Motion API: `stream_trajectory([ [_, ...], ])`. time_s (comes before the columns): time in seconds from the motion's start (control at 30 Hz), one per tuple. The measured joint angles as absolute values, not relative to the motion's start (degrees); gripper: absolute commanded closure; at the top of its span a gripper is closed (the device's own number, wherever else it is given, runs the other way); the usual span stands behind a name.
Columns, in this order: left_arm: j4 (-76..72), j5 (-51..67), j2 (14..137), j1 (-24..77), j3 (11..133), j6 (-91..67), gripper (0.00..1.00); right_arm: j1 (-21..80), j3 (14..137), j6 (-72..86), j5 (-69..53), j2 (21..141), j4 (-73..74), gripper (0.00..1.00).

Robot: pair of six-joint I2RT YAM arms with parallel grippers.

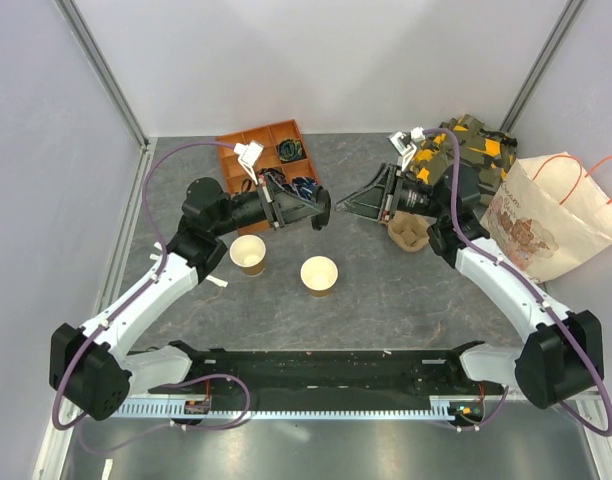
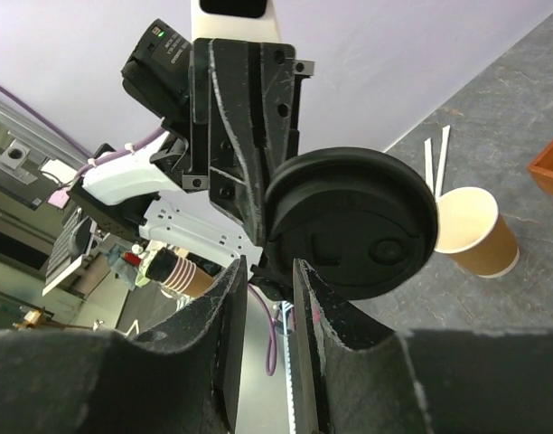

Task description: Pack the takeout coffee

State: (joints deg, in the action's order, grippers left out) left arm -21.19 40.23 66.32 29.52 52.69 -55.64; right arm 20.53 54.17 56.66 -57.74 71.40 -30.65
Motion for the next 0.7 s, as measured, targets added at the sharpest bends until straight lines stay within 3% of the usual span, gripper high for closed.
stream_trajectory([
  [0.7,-18.1,39.1,67.5,29.4,53.9,-58.5,0.98,23.8,56.4,53.1,-56.8,74.9,-27.4,0.66],
])
